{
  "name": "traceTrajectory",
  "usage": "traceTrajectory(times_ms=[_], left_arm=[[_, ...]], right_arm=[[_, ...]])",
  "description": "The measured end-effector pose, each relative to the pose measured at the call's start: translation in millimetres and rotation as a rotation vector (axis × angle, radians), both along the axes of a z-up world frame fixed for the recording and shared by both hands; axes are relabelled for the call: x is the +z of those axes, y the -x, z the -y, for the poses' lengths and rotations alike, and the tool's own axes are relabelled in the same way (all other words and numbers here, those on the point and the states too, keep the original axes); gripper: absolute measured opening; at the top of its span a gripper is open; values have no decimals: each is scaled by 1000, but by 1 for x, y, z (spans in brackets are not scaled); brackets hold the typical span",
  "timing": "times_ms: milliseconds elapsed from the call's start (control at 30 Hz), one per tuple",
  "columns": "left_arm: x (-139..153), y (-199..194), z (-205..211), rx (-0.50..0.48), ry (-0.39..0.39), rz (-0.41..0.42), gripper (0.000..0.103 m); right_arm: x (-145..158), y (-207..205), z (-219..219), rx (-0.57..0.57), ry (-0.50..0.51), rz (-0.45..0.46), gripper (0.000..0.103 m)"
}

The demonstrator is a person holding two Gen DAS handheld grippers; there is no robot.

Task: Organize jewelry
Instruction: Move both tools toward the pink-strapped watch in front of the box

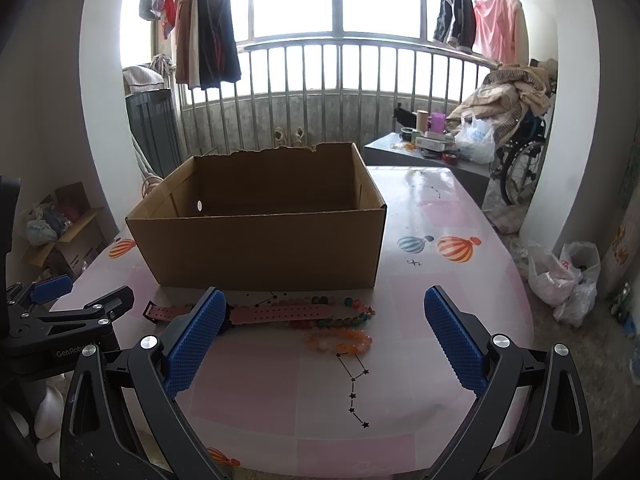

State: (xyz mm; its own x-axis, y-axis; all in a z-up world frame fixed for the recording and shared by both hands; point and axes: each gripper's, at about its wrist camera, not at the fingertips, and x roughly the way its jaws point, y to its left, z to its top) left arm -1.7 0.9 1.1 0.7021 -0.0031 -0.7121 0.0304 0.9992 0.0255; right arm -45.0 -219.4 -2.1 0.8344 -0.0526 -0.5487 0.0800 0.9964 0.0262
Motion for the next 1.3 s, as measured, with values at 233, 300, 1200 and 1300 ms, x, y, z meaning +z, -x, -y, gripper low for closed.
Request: traceTrajectory(times_ms=[233, 300, 1200, 1300], left_arm=[[1, 1, 0, 3, -2, 6, 99], [2, 0, -2, 3, -2, 6, 99], [-6, 24, -35, 31, -74, -33, 99], [-5, 23, -40, 50, -68, -33, 99]], right_arm=[[0, 0, 0, -1, 0, 1, 95], [0, 0, 0, -1, -1, 0, 95], [1, 4, -1, 2, 3, 2, 95], [0, 5, -1, 2, 4, 4, 95]])
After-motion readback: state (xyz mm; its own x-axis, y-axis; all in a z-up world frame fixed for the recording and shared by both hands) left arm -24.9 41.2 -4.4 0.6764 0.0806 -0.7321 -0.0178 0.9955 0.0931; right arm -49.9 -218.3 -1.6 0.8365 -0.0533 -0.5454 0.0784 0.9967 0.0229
